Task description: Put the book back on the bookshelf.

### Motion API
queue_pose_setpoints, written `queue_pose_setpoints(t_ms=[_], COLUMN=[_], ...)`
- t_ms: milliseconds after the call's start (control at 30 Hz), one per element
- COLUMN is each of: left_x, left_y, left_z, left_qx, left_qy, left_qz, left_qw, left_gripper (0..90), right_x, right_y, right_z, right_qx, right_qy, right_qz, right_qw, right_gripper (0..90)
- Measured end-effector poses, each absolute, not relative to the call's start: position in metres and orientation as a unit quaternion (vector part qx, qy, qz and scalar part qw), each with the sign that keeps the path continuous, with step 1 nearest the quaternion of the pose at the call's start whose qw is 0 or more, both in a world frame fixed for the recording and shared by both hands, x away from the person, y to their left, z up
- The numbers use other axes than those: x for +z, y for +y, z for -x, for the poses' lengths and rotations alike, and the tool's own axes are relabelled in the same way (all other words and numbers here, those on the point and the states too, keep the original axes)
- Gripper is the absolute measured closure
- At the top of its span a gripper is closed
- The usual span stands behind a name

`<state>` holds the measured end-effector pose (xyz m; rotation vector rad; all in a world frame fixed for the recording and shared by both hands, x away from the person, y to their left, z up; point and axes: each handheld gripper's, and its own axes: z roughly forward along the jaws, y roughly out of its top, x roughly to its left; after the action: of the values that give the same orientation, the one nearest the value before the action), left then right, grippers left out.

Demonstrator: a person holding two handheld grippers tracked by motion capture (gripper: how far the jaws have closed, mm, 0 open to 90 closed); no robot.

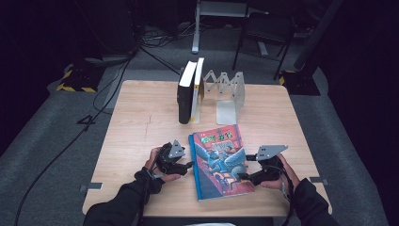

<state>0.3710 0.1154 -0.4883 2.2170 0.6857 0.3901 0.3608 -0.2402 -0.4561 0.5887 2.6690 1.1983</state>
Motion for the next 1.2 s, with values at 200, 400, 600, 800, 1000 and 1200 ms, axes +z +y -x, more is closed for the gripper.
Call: queue_pose_setpoints(t_ms=[200,400,600,800,1000,1200], left_x=[-0.489,-0.490,-0.491,-0.491,-0.490,-0.490], left_y=[0.116,0.117,0.120,0.119,0.118,0.120], left_z=[-0.373,-0.379,-0.387,-0.385,-0.384,-0.389], left_qx=[0.154,0.166,0.156,0.162,0.163,0.155], left_qy=[0.271,0.271,0.280,0.277,0.274,0.273], left_qz=[-0.871,-0.871,-0.869,-0.871,-0.871,-0.868], left_qw=[0.381,0.374,0.377,0.372,0.373,0.385], left_gripper=[34.1,33.9,33.6,34.0,34.4,34.3], right_x=[-0.453,-0.449,-0.446,-0.442,-0.447,-0.451], right_y=[-0.239,-0.239,-0.234,-0.230,-0.233,-0.234], right_z=[-0.361,-0.366,-0.375,-0.377,-0.375,-0.381], right_qx=[0.409,0.428,0.444,0.416,0.380,0.361], right_qy=[0.889,0.881,0.876,0.888,0.898,0.901], right_qz=[-0.188,-0.187,-0.179,-0.185,-0.209,-0.237], right_qw=[0.086,0.078,0.054,0.062,0.074,0.047], right_gripper=[39.8,55.0,53.9,39.5,33.7,27.7])
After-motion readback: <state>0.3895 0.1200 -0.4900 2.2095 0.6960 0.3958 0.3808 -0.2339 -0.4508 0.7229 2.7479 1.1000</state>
